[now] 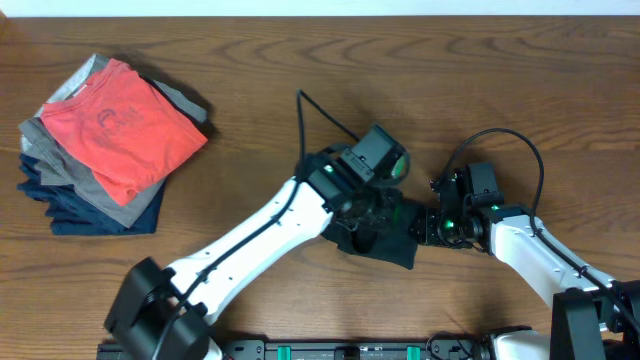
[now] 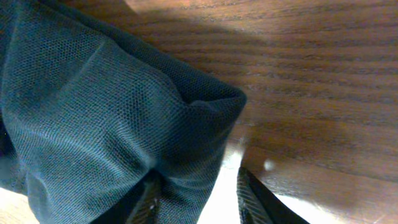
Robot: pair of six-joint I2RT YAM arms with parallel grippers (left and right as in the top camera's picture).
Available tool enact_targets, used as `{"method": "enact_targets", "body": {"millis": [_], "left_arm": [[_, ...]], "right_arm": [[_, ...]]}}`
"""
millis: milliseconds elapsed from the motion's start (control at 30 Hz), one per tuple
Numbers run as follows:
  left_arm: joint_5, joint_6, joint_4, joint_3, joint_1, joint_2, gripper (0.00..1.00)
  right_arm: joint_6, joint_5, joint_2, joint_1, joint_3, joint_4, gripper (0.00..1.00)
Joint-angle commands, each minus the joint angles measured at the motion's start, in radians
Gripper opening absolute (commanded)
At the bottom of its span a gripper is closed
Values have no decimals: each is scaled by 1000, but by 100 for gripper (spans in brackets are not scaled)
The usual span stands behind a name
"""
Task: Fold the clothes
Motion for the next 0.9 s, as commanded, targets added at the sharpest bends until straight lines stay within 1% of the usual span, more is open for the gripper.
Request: {"method": "enact_targets", "body": {"millis": [0, 133, 333, 433, 500, 533, 600, 733, 833, 867], "left_arm": [[12, -23, 17, 29, -13, 19, 32], [92, -5, 52, 31, -7, 0, 35], [98, 85, 10, 51, 65, -111, 36], [7, 84, -41, 51, 145, -183, 36], [-75, 84, -89, 51, 208, -215, 36], [-109, 83, -113, 51, 241, -225, 36], [-133, 79, -148, 51, 305, -229, 36], [-132, 68, -168, 34, 402, -204, 36], [-127, 50, -185, 26, 435, -177, 36], [-121, 50, -188, 26, 438, -170, 36]], "right_arm": [[8, 11, 3, 15, -14, -13, 45], [34, 54, -1, -4, -2, -38, 52], [31, 127, -58, -99, 133, -193, 55], [-31, 108, -100, -136, 243, -270, 57], [-93, 51, -115, -135, 318, -306, 58], [-116, 14, -117, -129, 351, -322, 60], [-136, -49, -116, -105, 392, -339, 62], [-136, -76, -106, -22, 380, -338, 65], [-136, -76, -78, 62, 351, -335, 65], [-136, -75, -66, 92, 340, -332, 67]]}}
